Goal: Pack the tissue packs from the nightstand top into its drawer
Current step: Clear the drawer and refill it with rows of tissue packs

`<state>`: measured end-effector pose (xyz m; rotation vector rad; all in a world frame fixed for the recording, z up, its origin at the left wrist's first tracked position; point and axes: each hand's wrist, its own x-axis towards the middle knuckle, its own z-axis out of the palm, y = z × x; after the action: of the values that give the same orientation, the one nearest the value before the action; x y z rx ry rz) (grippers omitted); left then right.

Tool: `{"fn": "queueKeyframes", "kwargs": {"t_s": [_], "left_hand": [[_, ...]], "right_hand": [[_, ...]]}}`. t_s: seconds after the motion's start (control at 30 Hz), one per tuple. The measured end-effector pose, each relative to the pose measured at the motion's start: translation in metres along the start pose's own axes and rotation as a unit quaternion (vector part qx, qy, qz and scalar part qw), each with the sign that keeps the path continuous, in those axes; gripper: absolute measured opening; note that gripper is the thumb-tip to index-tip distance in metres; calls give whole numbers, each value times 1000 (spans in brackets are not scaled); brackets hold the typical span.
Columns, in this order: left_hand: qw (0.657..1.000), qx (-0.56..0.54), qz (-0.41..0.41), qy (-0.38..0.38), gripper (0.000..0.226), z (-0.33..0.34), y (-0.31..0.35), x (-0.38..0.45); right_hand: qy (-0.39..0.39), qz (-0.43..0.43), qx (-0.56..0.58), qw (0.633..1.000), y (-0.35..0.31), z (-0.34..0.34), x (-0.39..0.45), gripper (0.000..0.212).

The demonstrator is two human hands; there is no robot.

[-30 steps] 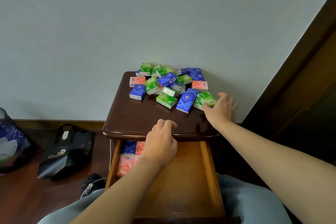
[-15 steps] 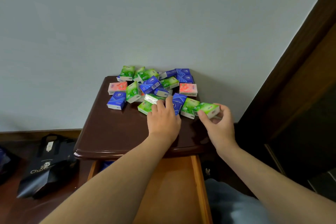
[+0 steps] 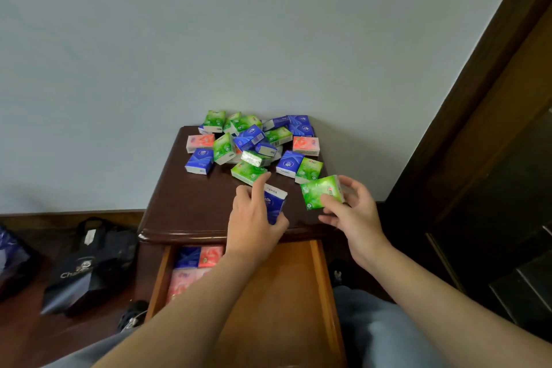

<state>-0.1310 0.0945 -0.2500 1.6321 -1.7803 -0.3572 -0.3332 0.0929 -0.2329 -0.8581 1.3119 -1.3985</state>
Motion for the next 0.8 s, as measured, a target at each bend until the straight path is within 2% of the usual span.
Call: {"fn": "queueKeyframes", "kwargs": {"t_s": [0.13, 0.33, 0.5, 0.63, 0.8], "left_hand": [[991, -122, -51, 16, 71, -31, -32, -57], [953, -228, -174, 99, 61, -82, -85, -134], [933, -256, -212, 141, 62, -110, -117, -178], [916, -291, -234, 149, 69, -109, -130, -195], [895, -302, -276, 177, 61, -105, -137, -190]], "right_hand": [[-27, 83, -4, 996, 6, 23, -38, 37], [-121, 222, -67, 965, 47, 68, -99, 43], [-186, 284, -166, 926, 102, 112, -148, 49], [-184, 297, -249, 903, 133, 141, -173, 48], [-153, 312, -277, 896, 145, 161, -172, 57]]}}
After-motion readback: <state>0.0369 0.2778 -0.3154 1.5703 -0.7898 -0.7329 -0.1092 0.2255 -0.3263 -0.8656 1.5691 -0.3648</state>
